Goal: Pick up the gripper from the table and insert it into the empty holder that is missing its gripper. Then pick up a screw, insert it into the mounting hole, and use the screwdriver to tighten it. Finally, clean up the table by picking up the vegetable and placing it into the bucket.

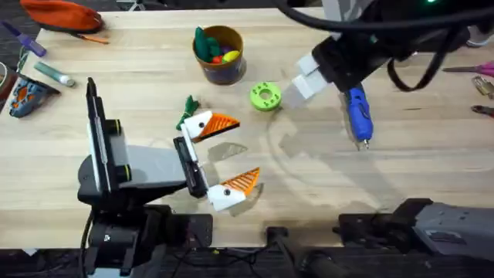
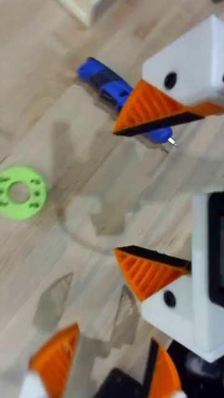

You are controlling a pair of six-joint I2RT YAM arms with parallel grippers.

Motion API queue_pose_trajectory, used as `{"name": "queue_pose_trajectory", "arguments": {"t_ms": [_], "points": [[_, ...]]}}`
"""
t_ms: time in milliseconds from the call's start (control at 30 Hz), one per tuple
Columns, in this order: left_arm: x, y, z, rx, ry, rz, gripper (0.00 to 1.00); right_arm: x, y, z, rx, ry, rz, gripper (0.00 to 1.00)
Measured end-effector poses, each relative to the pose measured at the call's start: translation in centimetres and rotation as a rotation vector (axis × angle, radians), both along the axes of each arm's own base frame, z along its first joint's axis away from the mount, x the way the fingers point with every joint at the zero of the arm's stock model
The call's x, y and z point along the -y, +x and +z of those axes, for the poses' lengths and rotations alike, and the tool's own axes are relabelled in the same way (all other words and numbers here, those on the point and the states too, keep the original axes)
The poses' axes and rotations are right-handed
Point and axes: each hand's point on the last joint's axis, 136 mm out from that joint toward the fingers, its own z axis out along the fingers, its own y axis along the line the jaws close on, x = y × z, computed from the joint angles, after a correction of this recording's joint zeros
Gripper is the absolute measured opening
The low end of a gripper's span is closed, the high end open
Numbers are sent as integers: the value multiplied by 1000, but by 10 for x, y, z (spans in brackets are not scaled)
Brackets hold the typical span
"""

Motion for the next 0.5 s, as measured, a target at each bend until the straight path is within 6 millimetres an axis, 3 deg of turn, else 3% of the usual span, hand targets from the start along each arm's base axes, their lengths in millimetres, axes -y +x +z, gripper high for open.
{"name": "queue_pose_trajectory", "arguments": {"t_ms": [233, 500], "points": [[0, 0, 0, 0, 0, 0, 985, 11, 4, -29, -44, -14, -77, 993], [0, 0, 0, 1, 0, 0, 985, 22, 2, -49, -90, -32, -139, 993]]}}
